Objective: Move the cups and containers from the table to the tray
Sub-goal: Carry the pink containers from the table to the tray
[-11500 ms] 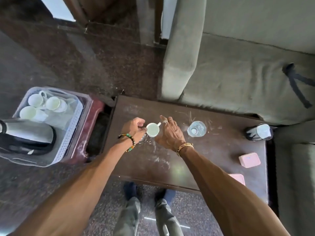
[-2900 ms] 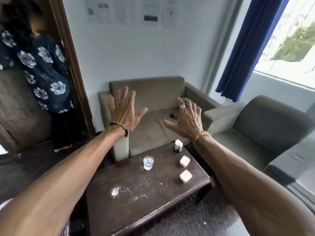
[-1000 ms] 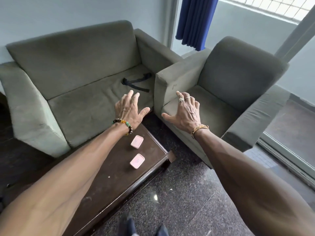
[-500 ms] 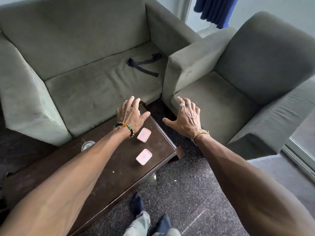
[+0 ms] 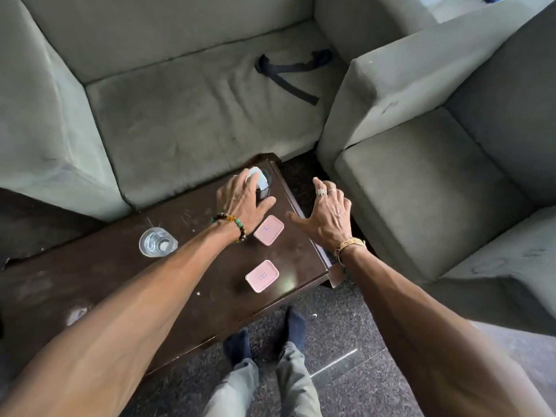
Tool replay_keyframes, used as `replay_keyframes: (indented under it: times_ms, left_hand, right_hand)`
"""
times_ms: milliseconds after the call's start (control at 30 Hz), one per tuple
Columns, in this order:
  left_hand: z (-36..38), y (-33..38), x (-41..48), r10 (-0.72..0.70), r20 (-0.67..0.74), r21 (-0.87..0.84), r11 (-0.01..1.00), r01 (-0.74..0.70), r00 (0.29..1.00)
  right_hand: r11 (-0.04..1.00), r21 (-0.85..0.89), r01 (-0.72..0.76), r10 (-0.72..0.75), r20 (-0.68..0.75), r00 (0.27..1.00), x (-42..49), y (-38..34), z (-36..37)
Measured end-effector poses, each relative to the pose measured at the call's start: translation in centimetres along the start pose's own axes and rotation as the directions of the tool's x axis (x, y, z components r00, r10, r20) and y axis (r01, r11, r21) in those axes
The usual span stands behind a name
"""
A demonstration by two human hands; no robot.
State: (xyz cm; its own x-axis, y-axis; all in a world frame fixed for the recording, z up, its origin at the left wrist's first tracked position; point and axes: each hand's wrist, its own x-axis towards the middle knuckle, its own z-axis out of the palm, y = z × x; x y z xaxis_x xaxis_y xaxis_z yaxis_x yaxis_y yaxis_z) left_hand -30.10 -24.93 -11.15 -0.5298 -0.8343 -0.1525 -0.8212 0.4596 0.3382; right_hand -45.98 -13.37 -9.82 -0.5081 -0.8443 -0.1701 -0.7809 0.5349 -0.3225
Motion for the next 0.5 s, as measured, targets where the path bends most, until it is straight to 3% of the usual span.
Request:
replay_keyframes:
  times_ms: [333, 500]
  left_hand:
    - [11.9, -3.6, 1.1, -0.193, 0.207, -0.016, 0.980, 0.201, 0.959]
    - [16.0, -3.9, 1.9, -0.274, 0.297, -0.066, 0.950, 0.306, 0.915]
  right_hand:
    - [0.999, 0.006, 0.045, -0.046, 0.229, 0.972, 4.1, 2.7, 11.3]
    - [0.987, 0.160, -0.022, -0.037, 0.358, 0.933, 5.3, 3.7, 15.4]
